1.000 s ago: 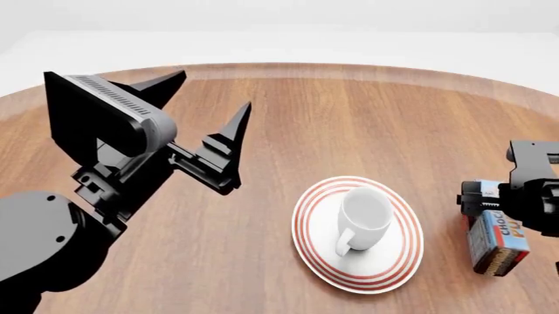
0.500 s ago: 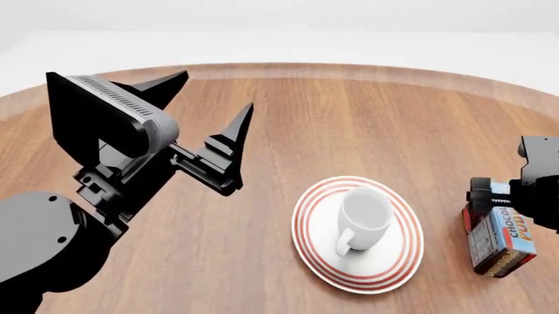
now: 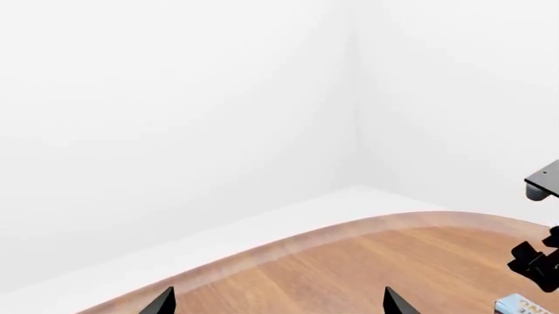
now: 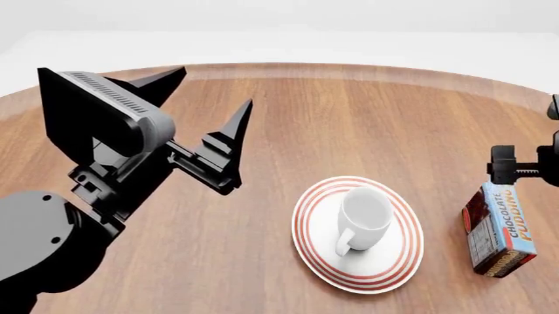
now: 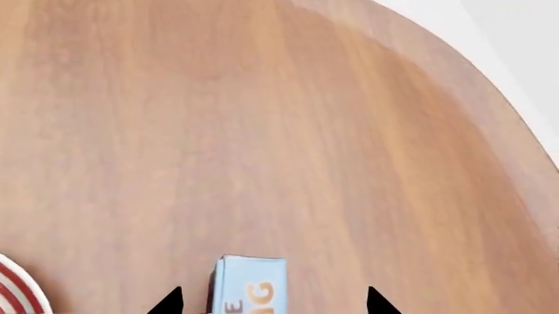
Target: Pick up the white mug and put it on the plate, and put the chocolate pudding to the right of the plate.
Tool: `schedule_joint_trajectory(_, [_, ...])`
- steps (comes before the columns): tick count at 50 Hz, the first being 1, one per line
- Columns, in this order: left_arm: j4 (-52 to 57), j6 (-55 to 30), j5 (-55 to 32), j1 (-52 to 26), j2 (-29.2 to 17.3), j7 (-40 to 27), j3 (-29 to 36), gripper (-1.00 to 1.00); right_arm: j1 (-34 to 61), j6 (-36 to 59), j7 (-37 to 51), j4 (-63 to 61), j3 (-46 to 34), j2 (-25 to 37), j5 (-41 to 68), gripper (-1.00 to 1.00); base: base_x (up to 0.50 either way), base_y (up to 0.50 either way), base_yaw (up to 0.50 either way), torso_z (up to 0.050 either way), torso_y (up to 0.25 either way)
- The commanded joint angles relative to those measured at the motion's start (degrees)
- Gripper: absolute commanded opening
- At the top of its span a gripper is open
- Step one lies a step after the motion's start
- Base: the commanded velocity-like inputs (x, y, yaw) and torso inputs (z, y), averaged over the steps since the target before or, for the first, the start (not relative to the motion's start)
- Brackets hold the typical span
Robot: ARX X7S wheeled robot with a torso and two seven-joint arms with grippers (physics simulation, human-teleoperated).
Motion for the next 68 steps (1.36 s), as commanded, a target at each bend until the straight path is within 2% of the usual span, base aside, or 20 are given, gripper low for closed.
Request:
schedule_joint_trajectory(1, [0.15,-0.11,-0.12,-0.10,-0.20,-0.02,-0.25,1.00,-0.10,3.97,2.52,-12.21,1.76,4.39,3.75,1.00,0.00,0.00,0.00,0.000,0.000])
schedule_joint_trajectory(6, [0.33,-0.23,-0.11,-0.09,-0.24,-0.10,-0.27,1.00,-0.84,5.21,4.03,-18.34,3.21,7.12,6.28,1.00,0.00,0.00,0.00,0.000,0.000])
schedule_joint_trajectory(17, [1.03,-0.40,-0.43,-0.29,-0.65,-0.51,-0.63,1.00,-3.03,7.72,9.89,-40.13,8.95,17.48,16.49,1.00,0.00,0.00,0.00,0.000,0.000])
schedule_joint_trajectory(28, [1.67,-0.25,-0.71,-0.25,-1.27,-0.74,-1.02,1.00,-6.34,3.53,17.73,-57.43,14.93,24.07,27.53,1.00,0.00,0.00,0.00,0.000,0.000])
schedule_joint_trajectory(35, [2.35,0.71,-0.75,0.51,-2.16,-1.01,-1.37,1.00,-11.71,-6.38,24.91,-65.65,19.52,29.15,35.99,1.00,0.00,0.00,0.00,0.000,0.000])
schedule_joint_trajectory(39, [3.44,1.14,-1.11,0.45,-3.15,-1.50,-1.93,1.00,-16.90,-16.33,28.08,-70.58,21.32,32.84,39.43,1.00,0.00,0.00,0.00,0.000,0.000])
schedule_joint_trajectory(45, [5.84,1.98,-0.83,0.64,-5.04,-2.68,-2.71,1.00,-24.70,-32.70,30.03,-77.26,19.64,39.93,40.59,1.00,0.00,0.00,0.00,0.000,0.000])
schedule_joint_trajectory(48, [6.70,2.28,-1.46,0.46,-6.02,-3.46,-3.30,1.00,-25.72,-35.96,30.79,-79.11,18.91,40.88,40.28,1.00,0.00,0.00,0.00,0.000,0.000])
schedule_joint_trajectory(58, [13.00,3.84,0.76,0.80,-11.21,-10.86,-5.57,1.00,-30.98,-49.84,34.70,-84.16,14.20,40.91,35.05,1.00,0.00,0.00,0.00,0.000,0.000])
schedule_joint_trajectory(65, [17.59,7.41,3.89,3.70,-15.64,-17.61,-6.48,1.00,-37.01,-65.14,39.22,-88.01,8.47,40.89,23.85,1.00,0.00,0.00,0.00,0.000,0.000])
schedule_joint_trajectory(68, [18.55,6.10,6.38,4.31,-16.37,-21.20,-6.27,1.00,-39.33,-70.69,38.86,-87.96,6.34,40.57,21.77,1.00,0.00,0.00,0.00,0.000,0.000])
